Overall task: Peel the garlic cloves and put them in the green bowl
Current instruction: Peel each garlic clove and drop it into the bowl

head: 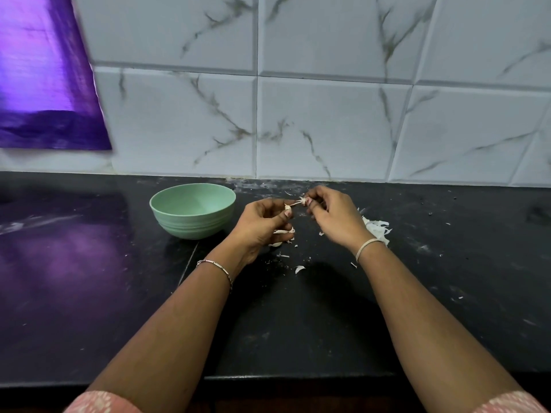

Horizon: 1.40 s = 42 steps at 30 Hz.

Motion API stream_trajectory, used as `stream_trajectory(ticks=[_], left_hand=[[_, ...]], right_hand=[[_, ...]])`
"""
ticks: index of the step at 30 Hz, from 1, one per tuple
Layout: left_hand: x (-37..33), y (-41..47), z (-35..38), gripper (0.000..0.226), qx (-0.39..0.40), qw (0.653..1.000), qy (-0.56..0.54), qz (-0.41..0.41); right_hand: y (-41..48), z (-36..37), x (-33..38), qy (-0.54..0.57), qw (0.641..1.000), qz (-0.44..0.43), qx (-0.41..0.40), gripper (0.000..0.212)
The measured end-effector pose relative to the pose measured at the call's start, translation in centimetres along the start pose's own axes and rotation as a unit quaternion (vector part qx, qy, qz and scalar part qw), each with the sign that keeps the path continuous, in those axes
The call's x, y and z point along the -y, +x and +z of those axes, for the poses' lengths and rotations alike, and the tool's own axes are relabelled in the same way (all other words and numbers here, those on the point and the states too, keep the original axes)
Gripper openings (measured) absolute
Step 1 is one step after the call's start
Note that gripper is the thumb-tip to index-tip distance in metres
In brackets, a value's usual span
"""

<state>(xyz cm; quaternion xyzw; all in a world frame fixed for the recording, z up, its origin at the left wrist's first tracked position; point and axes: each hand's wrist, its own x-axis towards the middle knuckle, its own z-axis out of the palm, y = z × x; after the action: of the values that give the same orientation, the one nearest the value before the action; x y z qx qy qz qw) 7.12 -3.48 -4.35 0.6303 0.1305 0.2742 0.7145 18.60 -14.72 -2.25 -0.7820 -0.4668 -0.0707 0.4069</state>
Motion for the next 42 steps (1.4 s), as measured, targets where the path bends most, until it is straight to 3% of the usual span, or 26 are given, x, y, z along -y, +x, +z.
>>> stream_trajectory(ticks=[5, 12, 14, 18, 24, 29, 33, 36, 38, 39, 42], left_hand=[[0.1, -0.3, 0.2, 0.026, 0.036, 0.999, 0.019, 0.003], [0.2, -0.2, 0.4, 0.016, 0.059, 0.998, 0.031, -0.011], [0.1, -0.2, 0.4, 0.014, 0.072, 0.997, 0.036, -0.013], [0.1, -0.3, 0.4, 0.012, 0.079, 0.996, 0.037, -0.013], [-0.1, -0.4, 0.5, 0.013, 0.057, 0.998, 0.028, -0.006], [0.0, -0.4, 0.4, 0.014, 0.052, 0.998, 0.018, 0.007], [0.2, 0.0, 0.5, 0.018, 0.028, 0.999, 0.025, 0.015], [0.3, 0.3, 0.5, 0.021, 0.006, 0.999, 0.048, 0.025], [0.4, 0.4, 0.4, 0.019, -0.008, 0.997, 0.065, 0.032], [0.5, 0.5, 0.3, 0.018, -0.016, 0.997, 0.072, 0.036], [0.7, 0.7, 0.1, 0.016, -0.044, 0.994, 0.094, 0.043]], right_hand=[[0.3, -2.3, -2.0, -0.132, 0.990, 0.042, -0.031, 0.014], [0.1, -5.5, -5.5, -0.169, 0.978, 0.114, 0.044, 0.017], [0.2, -5.6, -5.4, -0.189, 0.974, 0.122, 0.031, 0.014], [-0.2, -5.6, -5.1, -0.210, 0.967, 0.141, -0.029, 0.029], [0.2, -5.0, -5.2, -0.161, 0.980, 0.114, -0.039, 0.016], [0.3, -4.3, -4.9, -0.229, 0.968, 0.097, -0.027, 0.016], [0.4, -3.6, -2.9, -0.138, 0.988, 0.064, -0.020, 0.009], [0.3, -2.0, -1.2, 0.069, 0.995, 0.064, 0.033, 0.020], [0.1, -1.1, -0.4, 0.169, 0.981, 0.079, 0.056, 0.011], [0.0, -1.0, -0.1, 0.193, 0.975, 0.089, 0.064, 0.006], [-0.1, -0.5, 0.0, 0.184, 0.976, 0.096, 0.059, 0.016]])
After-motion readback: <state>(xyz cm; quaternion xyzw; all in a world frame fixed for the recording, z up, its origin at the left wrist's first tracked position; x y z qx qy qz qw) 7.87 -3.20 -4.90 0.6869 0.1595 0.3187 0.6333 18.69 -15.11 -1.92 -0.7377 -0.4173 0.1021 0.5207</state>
